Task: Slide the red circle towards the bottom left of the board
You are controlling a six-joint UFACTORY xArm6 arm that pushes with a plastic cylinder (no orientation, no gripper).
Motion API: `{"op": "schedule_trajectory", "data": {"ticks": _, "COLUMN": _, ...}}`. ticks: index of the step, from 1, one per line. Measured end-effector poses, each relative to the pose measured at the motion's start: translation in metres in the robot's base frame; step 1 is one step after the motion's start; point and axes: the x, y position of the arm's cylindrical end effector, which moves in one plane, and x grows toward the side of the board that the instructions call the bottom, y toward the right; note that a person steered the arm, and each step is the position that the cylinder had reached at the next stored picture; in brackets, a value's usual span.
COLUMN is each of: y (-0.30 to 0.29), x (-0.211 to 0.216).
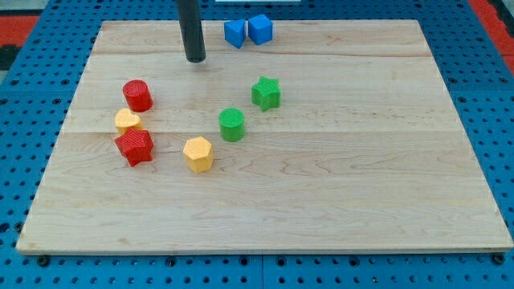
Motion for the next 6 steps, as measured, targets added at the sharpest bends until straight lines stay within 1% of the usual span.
{"op": "schedule_trajectory", "data": {"ticks": 1, "y": -0.034, "x": 0.043}}
{"op": "schedule_trajectory", "data": {"ticks": 2, "y": -0.082, "x": 0.06}}
{"op": "schedule_trajectory", "data": {"ticks": 3, "y": -0.086, "x": 0.049}}
{"op": "schedule_trajectory", "data": {"ticks": 4, "y": -0.141, "x": 0.1}}
{"op": "schedule_trajectory", "data": {"ticks": 5, "y": -0.137, "x": 0.146}}
{"op": "schedule_trajectory", "data": {"ticks": 6, "y": -0.132, "x": 0.164}}
